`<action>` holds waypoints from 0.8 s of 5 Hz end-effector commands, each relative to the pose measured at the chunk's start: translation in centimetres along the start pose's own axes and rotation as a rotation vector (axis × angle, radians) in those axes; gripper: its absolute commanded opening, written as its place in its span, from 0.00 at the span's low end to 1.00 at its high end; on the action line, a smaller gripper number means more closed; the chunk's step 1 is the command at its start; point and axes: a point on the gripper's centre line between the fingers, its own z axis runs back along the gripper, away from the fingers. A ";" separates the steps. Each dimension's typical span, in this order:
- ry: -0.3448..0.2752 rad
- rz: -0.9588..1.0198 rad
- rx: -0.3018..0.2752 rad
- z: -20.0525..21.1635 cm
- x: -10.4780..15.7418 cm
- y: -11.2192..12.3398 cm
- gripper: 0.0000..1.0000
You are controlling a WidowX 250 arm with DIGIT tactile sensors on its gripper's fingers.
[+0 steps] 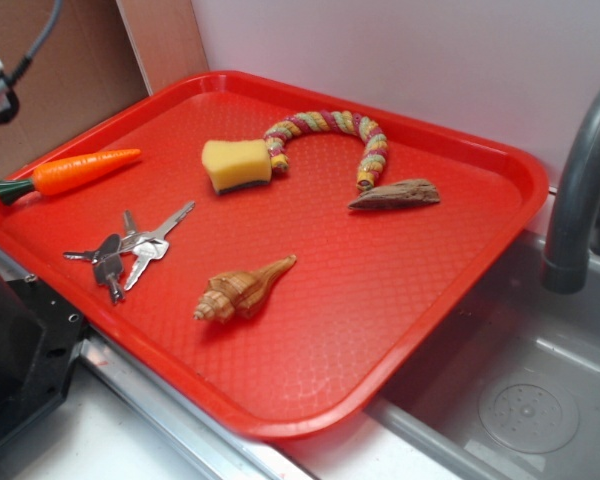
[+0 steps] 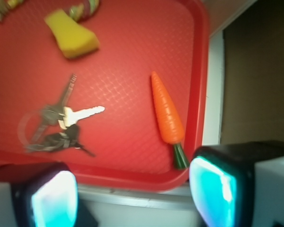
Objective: Grab the carrot.
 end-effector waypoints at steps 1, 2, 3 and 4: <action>0.063 -0.139 -0.010 -6.0 0.9 2.7 1.00; 0.145 -0.171 0.010 -9.2 1.3 3.1 1.00; 0.159 -0.167 -0.011 -11.1 1.4 3.1 1.00; 0.164 -0.170 -0.023 -12.3 2.2 1.8 0.46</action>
